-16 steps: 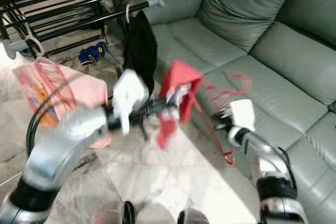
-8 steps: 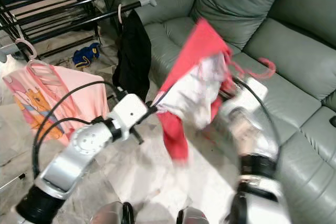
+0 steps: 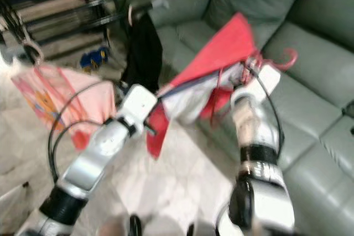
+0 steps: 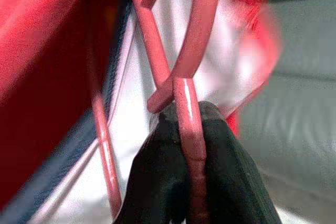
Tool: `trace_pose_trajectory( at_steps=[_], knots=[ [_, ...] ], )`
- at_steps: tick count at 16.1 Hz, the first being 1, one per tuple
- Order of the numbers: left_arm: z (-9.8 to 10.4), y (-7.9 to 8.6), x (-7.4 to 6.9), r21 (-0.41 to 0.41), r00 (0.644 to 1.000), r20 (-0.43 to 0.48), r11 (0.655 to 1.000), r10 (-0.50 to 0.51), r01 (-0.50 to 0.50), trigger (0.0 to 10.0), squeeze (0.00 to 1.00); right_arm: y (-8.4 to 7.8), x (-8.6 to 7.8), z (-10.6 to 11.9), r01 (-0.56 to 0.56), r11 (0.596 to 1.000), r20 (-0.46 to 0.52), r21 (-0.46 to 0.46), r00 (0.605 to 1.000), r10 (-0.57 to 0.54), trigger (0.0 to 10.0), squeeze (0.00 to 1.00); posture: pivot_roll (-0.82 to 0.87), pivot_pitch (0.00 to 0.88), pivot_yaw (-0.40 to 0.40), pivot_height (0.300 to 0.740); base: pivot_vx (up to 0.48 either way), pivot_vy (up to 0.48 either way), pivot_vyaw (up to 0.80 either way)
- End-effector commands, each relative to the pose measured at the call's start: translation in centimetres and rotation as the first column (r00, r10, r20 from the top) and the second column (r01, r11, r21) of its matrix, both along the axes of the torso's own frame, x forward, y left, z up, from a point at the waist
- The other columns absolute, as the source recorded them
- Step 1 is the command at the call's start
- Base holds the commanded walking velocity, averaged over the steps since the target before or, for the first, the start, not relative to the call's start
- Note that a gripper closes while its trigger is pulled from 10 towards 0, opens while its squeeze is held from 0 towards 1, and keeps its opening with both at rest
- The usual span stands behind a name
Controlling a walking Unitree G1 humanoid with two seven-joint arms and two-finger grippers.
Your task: Hang hanger
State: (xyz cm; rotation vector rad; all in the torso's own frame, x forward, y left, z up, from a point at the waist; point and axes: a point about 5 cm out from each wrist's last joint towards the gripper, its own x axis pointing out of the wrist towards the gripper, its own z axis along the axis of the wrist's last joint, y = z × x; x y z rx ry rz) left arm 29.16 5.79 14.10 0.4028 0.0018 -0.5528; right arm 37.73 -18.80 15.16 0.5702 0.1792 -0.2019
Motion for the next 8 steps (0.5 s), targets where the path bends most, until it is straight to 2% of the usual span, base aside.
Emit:
trace_pose_trajectory(
  at_steps=[1, 2, 3, 4, 5, 6, 7, 8],
  knots=[
    [-0.9, 0.2, -0.4, 0.05, 0.999, -0.026, 0.999, -0.02, 0.021, 10.0, 0.0, 6.9, -0.1, 0.0, -0.293, 0.949, -0.01, 0.116, 0.955, 0.296, 10.0, 0.0, 0.01, 0.03, -0.016, 0.74, 0.0, 0.0, 0.0],
    [-0.9, -0.1, -0.9, 0.053, 0.999, -0.029, 0.998, -0.029, 0.031, 10.0, 0.0, 9.8, -2.3, -2.2, -0.391, 0.895, -0.094, 0.213, 0.904, 0.417, 10.0, 0.0, 0.03, 0.035, -0.02, 0.74, 0.0, 0.0, 0.0],
    [-1.1, 0.0, -1.2, 0.047, 0.999, -0.041, 0.999, -0.016, 0.018, 10.0, 0.0, 6.7, -3.6, -5.6, -0.181, 0.966, -0.258, 0.184, 0.94, 0.225, 10.0, 0.0, 0.03, 0.035, -0.02, 0.74, 0.0, 0.0, 0.0],
    [-1.3, 0.0, -1.3, 0.045, 0.999, -0.049, 0.999, -0.016, 0.018, 10.0, 0.0, 3.9, -4.0, -6.9, -0.021, 0.995, -0.332, 0.101, 0.942, 0.053, 10.0, 0.0, 0.03, 0.042, -0.021, 0.74, 0.0, 0.0, 0.0],
    [-1.6, -0.3, -1.5, 0.062, 0.998, -0.049, 0.997, -0.041, 0.044, 10.0, 0.0, -1.6, -4.1, -7.0, 0.214, 0.963, -0.325, -0.166, 0.91, -0.258, 10.0, 0.0, 0.02, 0.042, -0.016, 0.74, 0.0, 0.0, 0.0],
    [-1.7, -0.7, -1.6, 0.063, 0.996, -0.059, 0.995, -0.071, 0.075, 10.0, 0.0, -2.8, -3.3, -5.5, 0.235, 0.938, -0.247, -0.256, 0.922, -0.298, 10.0, 0.0, 0.01, 0.042, -0.012, 0.74, 0.0, 0.0, 0.0],
    [-1.8, -1.0, -1.8, 0.065, 0.993, -0.065, 0.993, -0.097, 0.101, 10.0, 0.0, -2.5, -2.2, -3.7, 0.188, 0.926, -0.161, -0.328, 0.954, -0.251, 10.0, 0.0, 0.01, 0.042, -0.008, 0.74, 0.0, 0.0, 0.0],
    [-1.7, -1.4, -1.9, 0.094, 0.989, -0.054, 0.986, -0.134, 0.139, 10.0, 0.0, 1.6, -0.8, -1.7, -0.048, 0.949, -0.086, -0.311, 0.996, 0.022, 10.0, 0.0, 0.0, 0.038, -0.005, 0.74, 0.0, 0.0, 0.0]
  ],
)
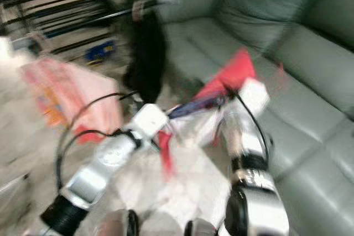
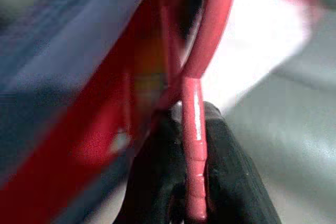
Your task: Hang hanger
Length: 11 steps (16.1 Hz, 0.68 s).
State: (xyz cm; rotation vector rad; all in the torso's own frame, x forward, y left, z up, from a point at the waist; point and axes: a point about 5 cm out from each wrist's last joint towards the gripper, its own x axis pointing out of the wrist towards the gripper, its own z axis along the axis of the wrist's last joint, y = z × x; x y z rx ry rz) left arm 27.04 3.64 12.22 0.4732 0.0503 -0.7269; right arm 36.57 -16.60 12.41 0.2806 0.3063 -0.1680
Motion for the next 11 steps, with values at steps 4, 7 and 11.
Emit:
trace_pose_trajectory(
  at_steps=[4, 7, 11],
  knots=[
    [0.5, 0.9, 0.2, 0.038, 0.999, 0.034, 0.999, 0.001, -0.002, 10.0, 0.0, 4.4, -4.2, -5.6, -0.177, 0.957, -0.227, 0.228, 0.946, 0.229, 10.0, 0.0, 0.02, 0.042, -0.011, 0.74, 0.0, 0.0, 0.0],
    [0.2, 0.8, -0.2, 0.045, 0.999, 0.026, 0.999, -0.028, 0.027, 10.0, 0.0, 1.6, -5.0, -6.1, -0.156, 0.969, -0.248, 0.192, 0.948, 0.202, 10.0, 0.0, 0.01, 0.042, 0.001, 0.74, 0.0, 0.0, 0.0],
    [0.7, 0.3, 0.2, 0.046, 0.998, 0.056, 0.998, -0.041, 0.038, 10.0, 0.0, -1.3, -4.5, -4.9, 0.009, 0.99, -0.212, 0.137, 0.977, 0.021, 10.0, 0.0, 0.0, 0.034, 0.01, 0.74, 0.0, 0.0, 0.0]
  ],
)
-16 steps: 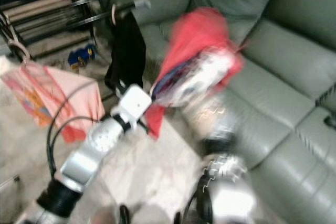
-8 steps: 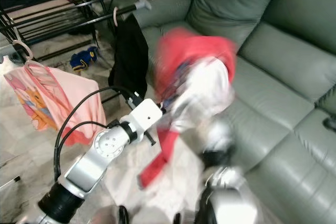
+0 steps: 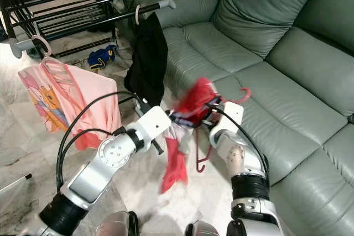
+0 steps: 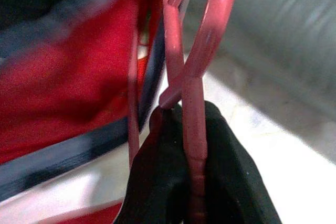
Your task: Hang hanger
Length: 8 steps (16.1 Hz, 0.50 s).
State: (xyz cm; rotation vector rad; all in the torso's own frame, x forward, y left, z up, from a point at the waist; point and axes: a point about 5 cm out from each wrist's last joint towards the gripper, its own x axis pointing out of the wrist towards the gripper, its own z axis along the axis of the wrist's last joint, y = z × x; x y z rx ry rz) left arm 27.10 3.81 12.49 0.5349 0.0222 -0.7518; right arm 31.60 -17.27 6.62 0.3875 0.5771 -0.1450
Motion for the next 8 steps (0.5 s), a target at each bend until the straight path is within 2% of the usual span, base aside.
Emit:
trace_pose_trajectory(
  at_steps=[1, 4, 5, 6, 7, 8],
  knots=[
    [0.5, 0.2, 0.2, 0.007, 1.0, 0.031, 1.0, -0.007, 0.007, 10.0, 0.0, -1.1, 1.0, 1.8, 0.071, 0.996, 0.101, -0.052, 0.993, -0.066, 10.0, 0.0, 0.0, 0.034, 0.011, 0.74, 0.0, 0.0, 0.0],
    [-0.3, 0.6, -0.4, 0.045, 0.999, -0.006, 0.998, -0.043, 0.044, 10.0, 0.0, -3.1, 2.4, 4.6, 0.257, 0.96, 0.263, -0.114, 0.939, -0.22, 10.0, 0.0, 0.01, 0.034, 0.014, 0.74, 0.0, 0.0, 0.0],
    [-0.7, 0.9, -0.6, 0.058, 0.999, -0.02, 0.998, -0.039, 0.04, 10.0, 0.0, -3.3, 3.4, 6.3, 0.289, 0.95, 0.336, -0.119, 0.912, -0.236, 10.0, 0.0, 0.01, 0.034, 0.016, 0.74, 0.0, 0.0, 0.0],
    [-0.9, 0.9, -0.8, 0.075, 0.998, -0.027, 0.995, -0.062, 0.064, 10.0, 0.0, -3.2, 4.3, 8.5, 0.308, 0.934, 0.434, -0.181, 0.877, -0.205, 10.0, 0.0, 0.01, 0.033, 0.015, 0.74, 0.0, 0.0, 0.0],
    [-1.0, 0.9, -0.9, 0.077, 0.997, -0.032, 0.995, -0.066, 0.068, 10.0, 0.0, -3.2, 4.6, 9.3, 0.315, 0.932, 0.464, -0.18, 0.863, -0.202, 10.0, 0.0, 0.01, 0.033, 0.015, 0.74, 0.0, 0.0, 0.0],
    [-1.1, 0.8, -1.3, 0.067, 0.995, -0.055, 0.993, -0.089, 0.092, 10.0, 0.0, -3.0, 5.2, 11.0, 0.335, 0.924, 0.535, -0.184, 0.823, -0.192, 10.0, 0.0, 0.02, 0.034, 0.011, 0.74, 0.0, 0.0, 0.0]
  ],
)
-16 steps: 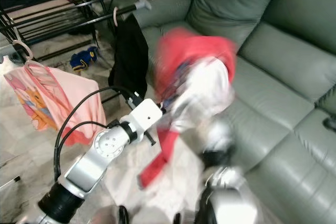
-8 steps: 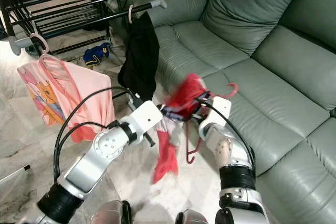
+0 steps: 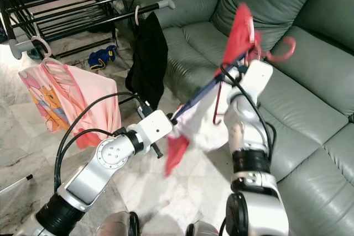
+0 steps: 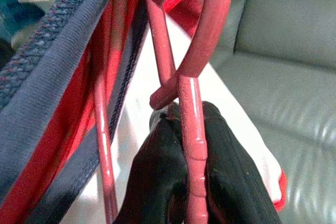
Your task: Hang hanger
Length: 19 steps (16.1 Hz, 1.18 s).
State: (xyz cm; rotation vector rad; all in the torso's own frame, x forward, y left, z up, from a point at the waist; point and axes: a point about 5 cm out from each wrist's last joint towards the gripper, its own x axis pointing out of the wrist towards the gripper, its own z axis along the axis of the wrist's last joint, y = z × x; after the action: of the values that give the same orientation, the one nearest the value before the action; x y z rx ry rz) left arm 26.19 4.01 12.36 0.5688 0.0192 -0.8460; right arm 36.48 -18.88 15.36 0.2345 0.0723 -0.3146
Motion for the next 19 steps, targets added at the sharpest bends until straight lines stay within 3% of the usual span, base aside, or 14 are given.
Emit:
trace_pose_trajectory(
  at_steps=[1, 2, 3, 4, 5, 7, 8, 9, 10, 11, 15, 16, 17, 19],
  knots=[
    [-1.0, 0.5, -0.6, 0.035, 0.999, -0.05, 0.999, -0.016, 0.018, 10.0, 0.0, -1.1, 0.6, 3.3, 0.065, 0.997, 0.141, -0.03, 0.988, -0.06, 10.0, 0.0, 0.02, 0.035, 0.009, 0.74, 0.0, 0.0, 0.0],
    [-1.1, 0.3, -0.8, 0.034, 0.998, -0.052, 0.999, -0.029, 0.031, 10.0, 0.0, -0.5, 1.0, 3.9, 0.028, 0.999, 0.173, -0.026, 0.985, -0.023, 10.0, 0.0, 0.02, 0.035, 0.009, 0.74, 0.0, 0.0, 0.0],
    [-1.1, 0.0, -1.0, 0.033, 0.998, -0.05, 0.999, -0.039, 0.041, 10.0, 0.0, 1.1, 1.4, 4.2, -0.08, 0.997, 0.194, -0.021, 0.977, 0.082, 10.0, 0.0, 0.02, 0.036, 0.008, 0.74, 0.0, 0.0, 0.0],
    [-1.0, -0.6, -1.2, 0.039, 0.998, -0.032, 0.997, -0.06, 0.061, 10.0, 0.0, 3.6, 1.3, 4.0, -0.242, 0.97, 0.205, -0.011, 0.949, 0.239, 10.0, 0.0, 0.02, 0.038, 0.006, 0.74, 0.0, 0.0, 0.0],
    [-1.0, -0.8, -1.2, 0.034, 0.997, -0.032, 0.997, -0.07, 0.071, 10.0, 0.0, 4.7, 1.0, 3.4, -0.314, 0.949, 0.185, -0.007, 0.932, 0.31, 10.0, 0.0, 0.02, 0.038, 0.006, 0.74, 0.0, 0.0, 0.0],
    [-0.9, -1.0, -1.3, 0.029, 0.996, -0.034, 0.996, -0.083, 0.084, 10.0, 0.0, 4.1, 0.0, 1.9, -0.274, 0.961, 0.167, -0.038, 0.946, 0.277, 10.0, 0.0, 0.02, 0.041, 0.004, 0.74, 0.0, 0.0, 0.0],
    [-0.9, -1.1, -1.4, 0.037, 0.994, -0.025, 0.994, -0.106, 0.107, 10.0, 0.0, 2.6, -0.1, 1.1, -0.211, 0.974, 0.152, -0.08, 0.963, 0.222, 10.0, 0.0, 0.01, 0.043, 0.009, 0.74, 0.0, 0.0, 0.0],
    [-0.9, -1.2, -1.5, 0.038, 0.994, -0.021, 0.993, -0.11, 0.111, 10.0, 0.0, 2.4, 0.0, 1.1, -0.208, 0.974, 0.154, -0.086, 0.963, 0.22, 10.0, 0.0, 0.01, 0.043, 0.009, 0.74, 0.0, 0.0, 0.0],
    [-1.0, -1.3, -1.7, 0.046, 0.992, -0.02, 0.991, -0.122, 0.123, 10.0, 0.0, 2.4, 0.0, 2.9, -0.226, 0.905, 0.218, -0.36, 0.923, 0.317, 10.0, 0.0, 0.01, 0.041, 0.015, 0.74, 0.0, 0.0, 0.0],
    [-1.0, -1.3, -1.7, 0.051, 0.992, -0.016, 0.99, -0.129, 0.13, 10.0, 0.0, 2.8, 0.0, 3.5, -0.244, 0.874, 0.238, -0.42, 0.9, 0.365, 10.0, 0.0, 0.01, 0.041, 0.015, 0.74, 0.0, 0.0, 0.0],
    [-1.1, -1.3, -1.8, 0.049, 0.99, -0.03, 0.989, -0.136, 0.138, 10.0, 0.0, 3.1, 0.4, 4.7, -0.257, 0.873, 0.291, -0.415, 0.871, 0.396, 10.0, 0.0, 0.02, 0.035, 0.003, 0.74, 0.0, 0.0, 0.0],
    [-1.3, -1.3, -1.9, 0.04, 0.989, -0.046, 0.989, -0.14, 0.142, 10.0, 0.76, 3.4, 0.3, 4.7, -0.271, 0.868, 0.306, -0.415, 0.857, 0.414, 10.0, 0.0, 0.02, 0.035, 0.003, 0.74, 0.0, 0.0, 0.0],
    [-1.4, -1.3, -2.0, 0.03, 0.988, -0.066, 0.989, -0.14, 0.142, 10.0, 1.0, 3.7, 0.2, 4.7, -0.28, 0.865, 0.317, -0.416, 0.847, 0.426, 10.0, 0.0, 0.02, 0.035, 0.003, 0.74, 0.0, 0.0, 0.0],
    [-1.6, -1.4, -1.9, 0.023, 0.984, -0.091, 0.988, -0.15, 0.153, 10.0, 1.0, 4.5, -0.4, 4.8, -0.32, 0.857, 0.343, -0.404, 0.816, 0.466, 10.0, 0.0, 0.02, 0.033, 0.003, 0.74, 0.0, 0.0, 0.0]
  ],
)
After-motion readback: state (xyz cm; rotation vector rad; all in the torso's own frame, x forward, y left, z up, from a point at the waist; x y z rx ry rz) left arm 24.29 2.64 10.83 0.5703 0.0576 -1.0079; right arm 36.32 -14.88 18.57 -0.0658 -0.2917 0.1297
